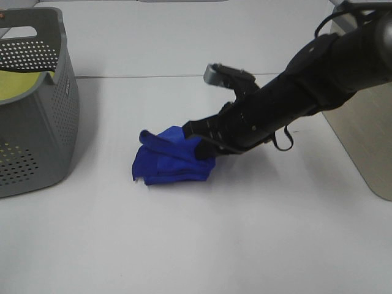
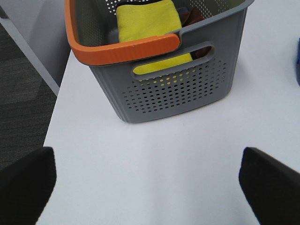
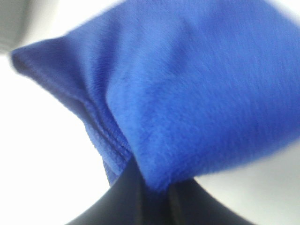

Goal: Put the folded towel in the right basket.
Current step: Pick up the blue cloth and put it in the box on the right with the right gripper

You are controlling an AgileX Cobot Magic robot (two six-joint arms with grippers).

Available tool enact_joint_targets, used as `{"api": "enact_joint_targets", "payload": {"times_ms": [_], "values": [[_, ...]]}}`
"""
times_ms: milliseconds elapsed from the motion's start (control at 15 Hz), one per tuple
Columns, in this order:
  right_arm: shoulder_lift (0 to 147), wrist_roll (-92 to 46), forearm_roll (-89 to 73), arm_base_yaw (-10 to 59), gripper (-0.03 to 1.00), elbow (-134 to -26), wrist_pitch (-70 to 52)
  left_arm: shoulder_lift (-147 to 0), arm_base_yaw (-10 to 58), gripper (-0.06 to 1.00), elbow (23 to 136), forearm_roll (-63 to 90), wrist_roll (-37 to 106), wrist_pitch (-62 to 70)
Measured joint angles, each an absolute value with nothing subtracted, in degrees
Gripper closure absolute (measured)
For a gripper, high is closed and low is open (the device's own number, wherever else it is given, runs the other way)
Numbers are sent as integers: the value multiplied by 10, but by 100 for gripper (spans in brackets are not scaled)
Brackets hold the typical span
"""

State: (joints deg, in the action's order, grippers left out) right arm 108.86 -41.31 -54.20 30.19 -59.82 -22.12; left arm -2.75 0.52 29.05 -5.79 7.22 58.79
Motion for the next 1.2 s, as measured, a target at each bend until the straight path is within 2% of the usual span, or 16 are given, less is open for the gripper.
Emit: {"api": "enact_joint_targets", "payload": {"times_ms": [267,400,600,800,1067,1200], "values": [[932,-412,-509,294,89,-598,-219,-28,5,-4,290,-58,72,588],[859,-407,-504,258,89,-598,-224,-28,5,-4,290,-58,72,588],[764,-399,-486,148,89,-598,-230,-28,5,-4,290,-58,72,588],[705,-399,-468,6,89,-598,-240,-28,5,-4,290,-58,72,588],[709,-371,-460,-156,89,-596,-252,-28,5,-4,290,-58,72,588],[733,-349,-459,-209,89,-596,-253,-28,5,-4,290,-58,72,588]]}}
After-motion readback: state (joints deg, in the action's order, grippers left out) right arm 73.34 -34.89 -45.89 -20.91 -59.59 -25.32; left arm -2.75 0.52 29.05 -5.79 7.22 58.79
